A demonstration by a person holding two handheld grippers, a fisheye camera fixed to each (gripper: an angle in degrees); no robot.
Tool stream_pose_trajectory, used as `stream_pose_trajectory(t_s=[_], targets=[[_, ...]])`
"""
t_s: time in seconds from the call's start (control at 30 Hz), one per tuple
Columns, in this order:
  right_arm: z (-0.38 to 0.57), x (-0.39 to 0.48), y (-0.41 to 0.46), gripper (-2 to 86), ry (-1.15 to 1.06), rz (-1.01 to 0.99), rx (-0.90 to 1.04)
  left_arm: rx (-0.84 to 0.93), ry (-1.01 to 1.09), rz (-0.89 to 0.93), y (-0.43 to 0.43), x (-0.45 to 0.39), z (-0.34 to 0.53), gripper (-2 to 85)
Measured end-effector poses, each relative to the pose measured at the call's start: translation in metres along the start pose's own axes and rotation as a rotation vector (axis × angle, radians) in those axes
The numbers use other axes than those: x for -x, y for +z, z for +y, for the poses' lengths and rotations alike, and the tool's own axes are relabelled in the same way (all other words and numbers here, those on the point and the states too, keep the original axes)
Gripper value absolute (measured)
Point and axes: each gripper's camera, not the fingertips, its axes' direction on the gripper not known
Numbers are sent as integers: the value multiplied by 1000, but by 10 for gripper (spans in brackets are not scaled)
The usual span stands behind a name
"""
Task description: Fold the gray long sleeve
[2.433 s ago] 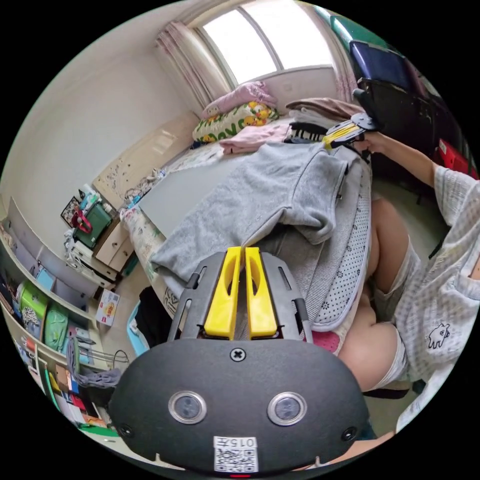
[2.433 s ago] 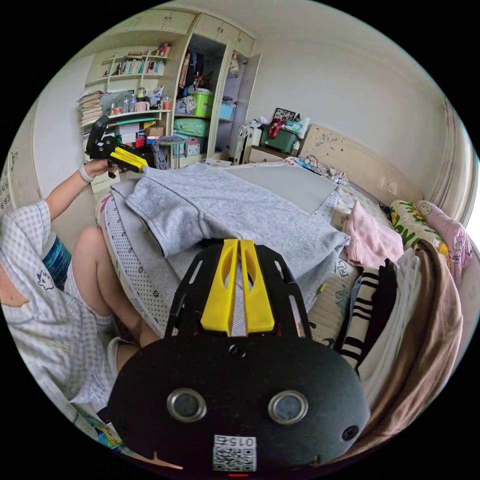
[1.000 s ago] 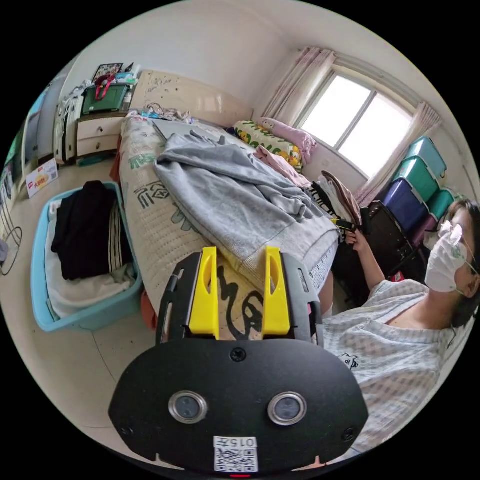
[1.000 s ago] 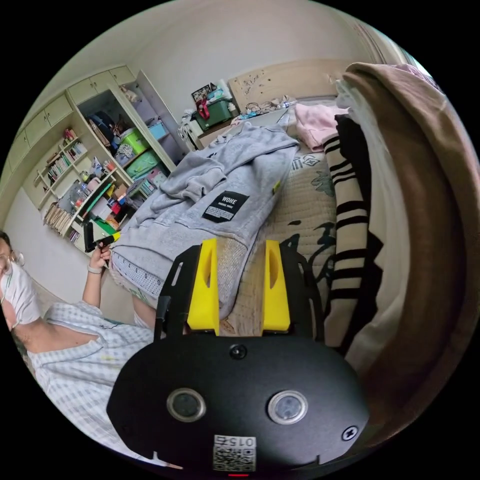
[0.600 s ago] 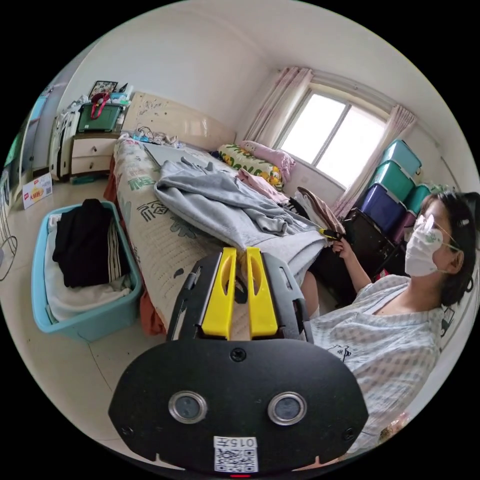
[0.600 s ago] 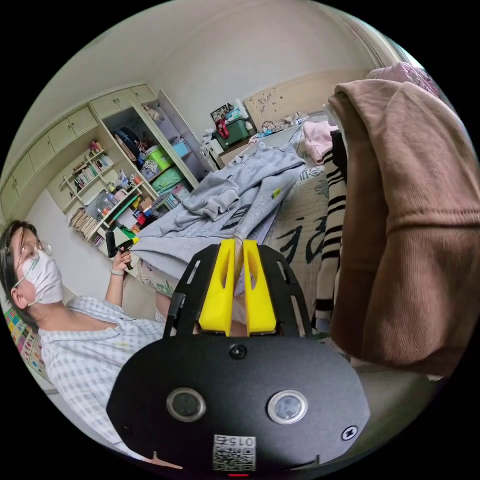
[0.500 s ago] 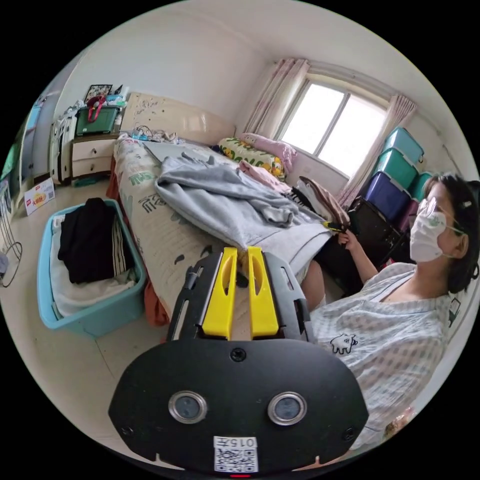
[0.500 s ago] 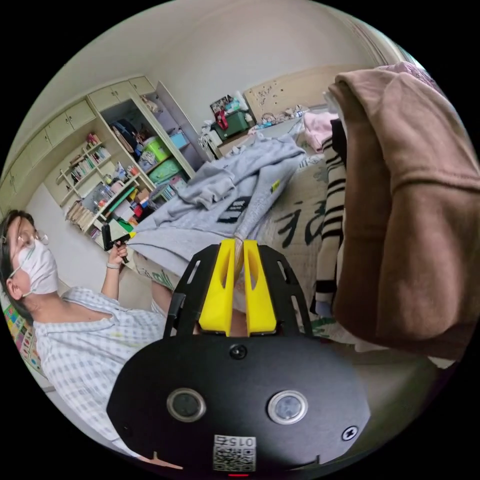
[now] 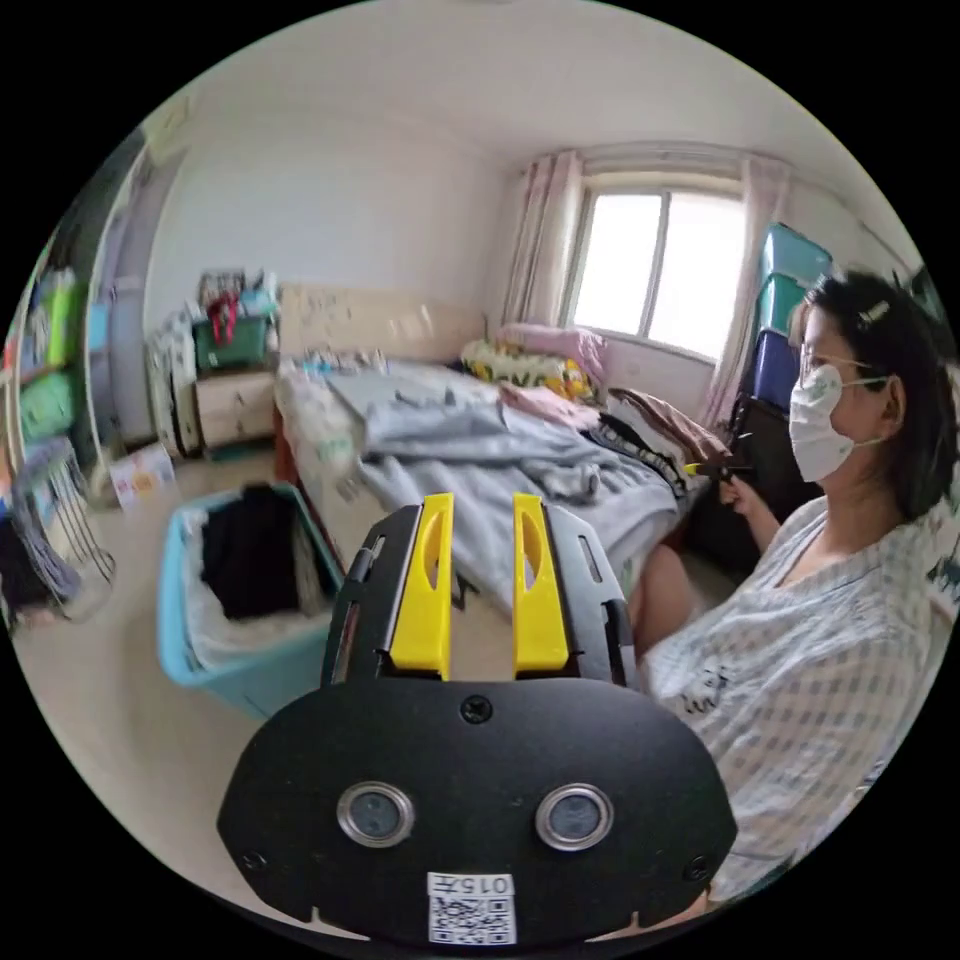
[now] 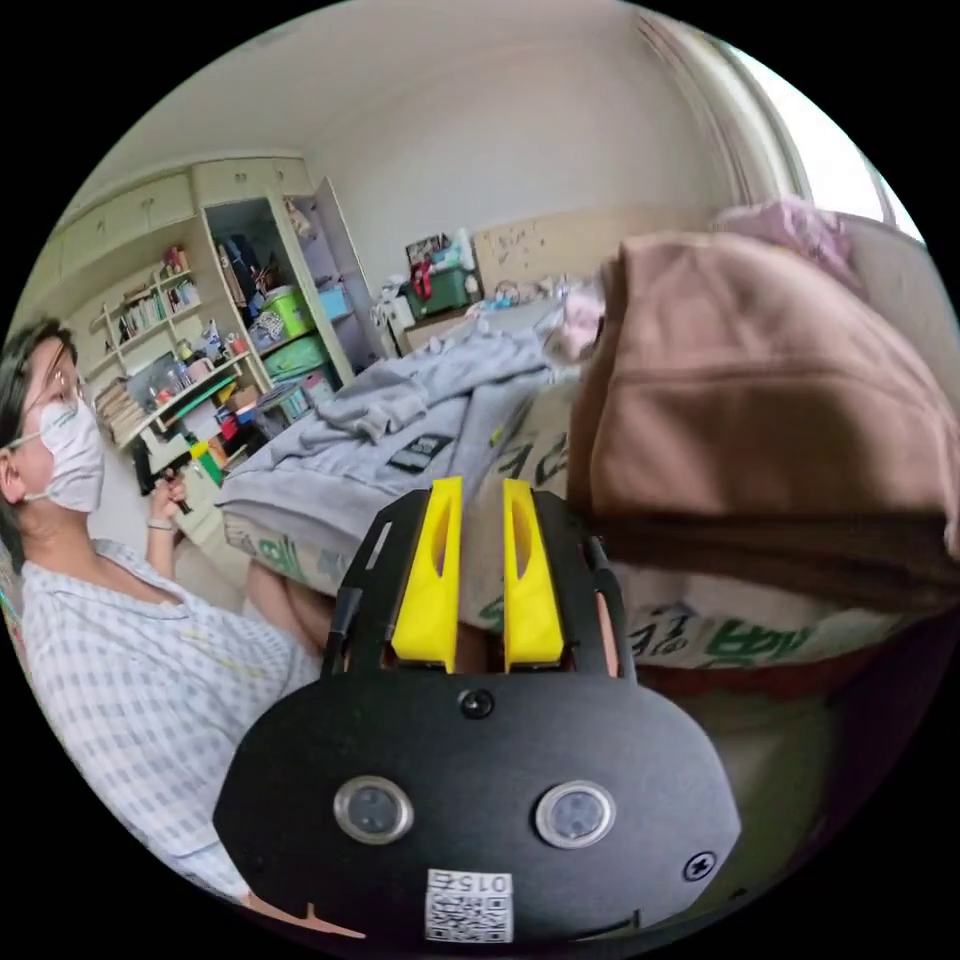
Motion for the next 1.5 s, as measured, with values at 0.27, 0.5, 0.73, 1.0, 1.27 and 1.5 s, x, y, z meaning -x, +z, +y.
stream_pose_trajectory(t_s=[0.27,0.5,0.73,1.0,1.27,1.5], targets=[[-72,161,176,120,-447,-50,240,14,449,429,225,-201,-192,101],[-76,197,248,60,-526,26,402,252,561,545,395,-310,-253,122],[-101,271,218,44,-669,115,168,174,571,239,432,-320,-271,106],[-60,344,233,95,-779,-222,76,63,232,277,413,-171,-268,23],[-95,345,358,50,-772,-413,450,84,31,396,392,-55,-281,15],[-296,81,246,3,-119,532,-67,-60,-180,-388,198,232,-335,25]])
